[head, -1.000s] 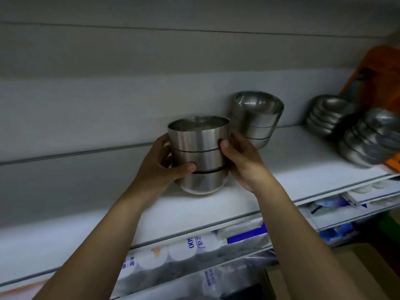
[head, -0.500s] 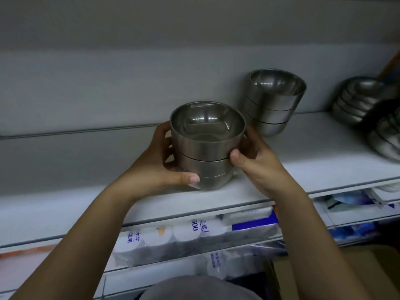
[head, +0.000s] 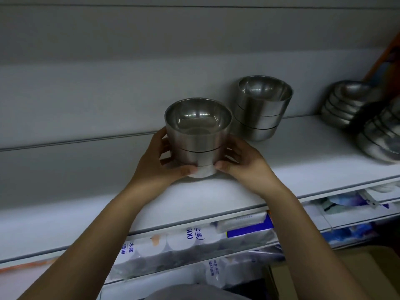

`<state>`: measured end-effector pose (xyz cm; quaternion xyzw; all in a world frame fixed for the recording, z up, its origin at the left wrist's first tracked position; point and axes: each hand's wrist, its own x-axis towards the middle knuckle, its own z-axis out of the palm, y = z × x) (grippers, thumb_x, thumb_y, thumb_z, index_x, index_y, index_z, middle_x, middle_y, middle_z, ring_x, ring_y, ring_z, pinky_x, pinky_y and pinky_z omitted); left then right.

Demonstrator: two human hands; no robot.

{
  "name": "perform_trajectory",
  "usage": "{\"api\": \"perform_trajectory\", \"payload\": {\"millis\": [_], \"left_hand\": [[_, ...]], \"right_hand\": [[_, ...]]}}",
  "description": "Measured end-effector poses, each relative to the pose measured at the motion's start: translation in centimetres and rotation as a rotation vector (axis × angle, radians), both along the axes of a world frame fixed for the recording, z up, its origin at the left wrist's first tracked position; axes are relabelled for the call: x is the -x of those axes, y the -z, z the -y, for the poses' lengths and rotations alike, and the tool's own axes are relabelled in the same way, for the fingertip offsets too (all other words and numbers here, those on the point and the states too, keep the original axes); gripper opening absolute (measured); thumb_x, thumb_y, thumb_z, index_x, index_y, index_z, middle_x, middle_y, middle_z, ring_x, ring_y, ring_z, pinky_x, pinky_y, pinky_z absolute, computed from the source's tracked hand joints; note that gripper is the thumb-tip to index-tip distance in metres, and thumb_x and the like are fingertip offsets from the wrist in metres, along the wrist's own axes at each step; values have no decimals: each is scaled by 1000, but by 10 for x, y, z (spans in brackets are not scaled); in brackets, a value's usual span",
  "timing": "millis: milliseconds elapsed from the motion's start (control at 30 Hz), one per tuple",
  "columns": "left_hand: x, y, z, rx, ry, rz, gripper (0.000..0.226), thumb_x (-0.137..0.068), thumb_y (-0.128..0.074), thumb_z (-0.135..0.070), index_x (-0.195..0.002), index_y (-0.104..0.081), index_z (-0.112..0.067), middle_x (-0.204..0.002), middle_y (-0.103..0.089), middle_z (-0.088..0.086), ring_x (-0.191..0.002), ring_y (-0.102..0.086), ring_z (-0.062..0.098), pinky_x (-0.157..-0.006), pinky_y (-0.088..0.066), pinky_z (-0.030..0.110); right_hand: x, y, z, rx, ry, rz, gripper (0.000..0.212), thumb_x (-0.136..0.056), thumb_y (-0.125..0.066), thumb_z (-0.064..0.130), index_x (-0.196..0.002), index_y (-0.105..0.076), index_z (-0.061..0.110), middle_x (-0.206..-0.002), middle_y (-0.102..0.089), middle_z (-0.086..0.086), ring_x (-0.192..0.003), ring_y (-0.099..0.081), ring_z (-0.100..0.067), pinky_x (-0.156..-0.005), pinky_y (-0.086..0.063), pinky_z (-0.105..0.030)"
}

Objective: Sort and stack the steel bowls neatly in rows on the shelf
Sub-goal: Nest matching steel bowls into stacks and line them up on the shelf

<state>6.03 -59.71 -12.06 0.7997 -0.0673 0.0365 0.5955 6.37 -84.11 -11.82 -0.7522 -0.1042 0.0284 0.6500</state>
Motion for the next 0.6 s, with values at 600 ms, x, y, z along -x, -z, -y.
{"api": "perform_trajectory", "payload": {"millis": [600], "left_hand": [[-67, 7, 33, -154, -122, 77, 84, -65, -83, -57, -141, -54, -34, -128, -67, -16, -120, -55, -10, -95, -47, 23]], "right_hand": [[-56, 16, -8, 155, 398, 34, 38, -92, -73, 25, -128, -67, 15, -99, -71, 8, -90, -70, -12, -84, -60, -48]]}}
